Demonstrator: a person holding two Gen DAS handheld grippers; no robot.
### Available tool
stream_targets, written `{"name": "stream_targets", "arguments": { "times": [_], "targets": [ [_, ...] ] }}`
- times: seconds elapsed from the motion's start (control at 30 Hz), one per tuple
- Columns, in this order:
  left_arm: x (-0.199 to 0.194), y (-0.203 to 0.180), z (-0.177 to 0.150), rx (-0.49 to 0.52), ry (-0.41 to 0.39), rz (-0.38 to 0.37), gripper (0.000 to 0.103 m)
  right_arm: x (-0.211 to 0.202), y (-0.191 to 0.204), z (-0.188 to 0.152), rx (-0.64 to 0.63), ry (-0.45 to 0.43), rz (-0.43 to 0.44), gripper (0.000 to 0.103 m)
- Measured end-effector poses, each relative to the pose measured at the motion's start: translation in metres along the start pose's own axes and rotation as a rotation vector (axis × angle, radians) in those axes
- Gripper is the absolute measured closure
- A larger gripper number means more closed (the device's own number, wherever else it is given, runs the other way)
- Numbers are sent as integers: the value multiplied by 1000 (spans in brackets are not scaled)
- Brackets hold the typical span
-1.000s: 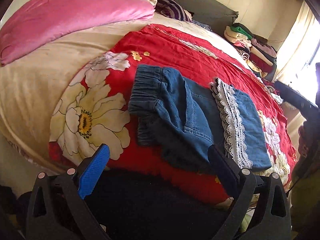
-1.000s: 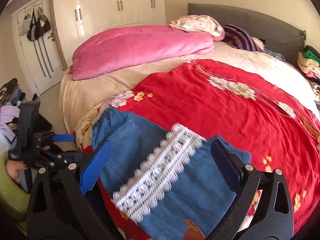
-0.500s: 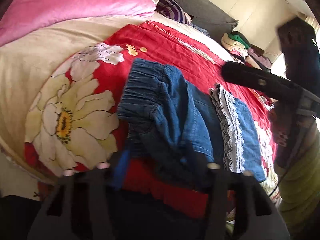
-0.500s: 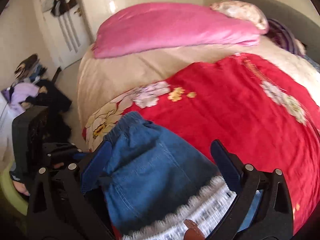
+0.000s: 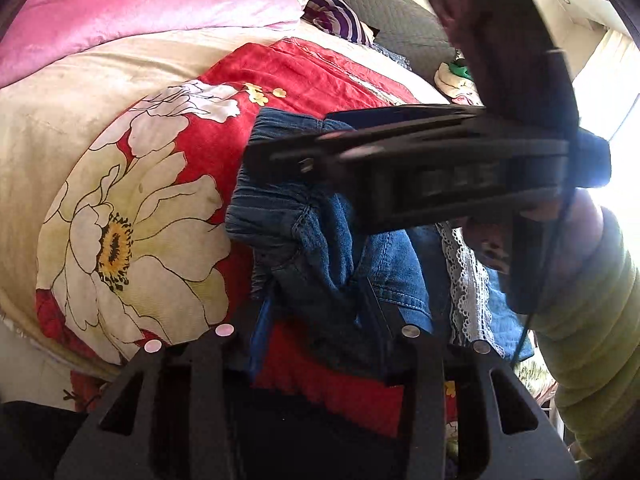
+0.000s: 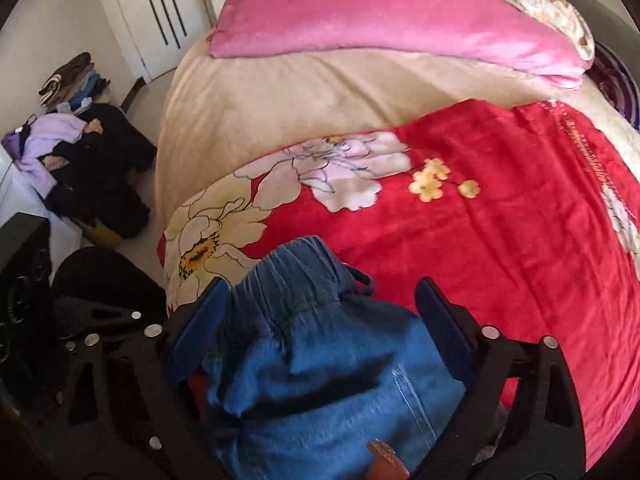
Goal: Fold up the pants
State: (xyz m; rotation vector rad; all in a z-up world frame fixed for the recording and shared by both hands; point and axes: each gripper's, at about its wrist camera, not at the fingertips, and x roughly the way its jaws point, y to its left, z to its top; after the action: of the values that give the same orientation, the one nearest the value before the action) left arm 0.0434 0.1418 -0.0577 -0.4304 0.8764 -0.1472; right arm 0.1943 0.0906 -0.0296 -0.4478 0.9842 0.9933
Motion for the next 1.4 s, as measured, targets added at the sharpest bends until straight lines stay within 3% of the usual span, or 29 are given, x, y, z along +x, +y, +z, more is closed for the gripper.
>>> {"name": "stream_targets", "arguments": {
  "times": [0.1,0.23,0.43,0.7,0.83,0.93,1.13,1.17,1.2,1.4],
  "targets": [
    [0,0,0,1,2,1,65,10,-1,-2,7,32,57,48],
    [-1,2,1,-3,2,-2,64,4,-7,-8,30,14,89,66],
    [-7,0,0,-10,-6,10,57,-19,-16,-19,94,-41,110,79],
    [-24,-9,1,-13,-38,0,37,-79,-27,-43,140,-173,155,80],
    [-24,-13,1,-47,-32,-60,35,-108,-36,-63,149,-229,156,80],
    [-16,-21,1,-56,-5,-90,25,-123,-46,-78,163,-261,151,80],
    [10,-42,7,-99,50,-236,26,-143,-68,-104,220,-324,164,80],
    [12,-44,8,-107,49,-253,32,-145,-69,-107,225,-333,167,80],
    [12,-52,10,-101,41,-282,45,-147,-71,-110,227,-340,170,80],
    [4,-113,2,107,43,-386,49,-172,-95,-148,323,-422,151,62]
  ]
}}
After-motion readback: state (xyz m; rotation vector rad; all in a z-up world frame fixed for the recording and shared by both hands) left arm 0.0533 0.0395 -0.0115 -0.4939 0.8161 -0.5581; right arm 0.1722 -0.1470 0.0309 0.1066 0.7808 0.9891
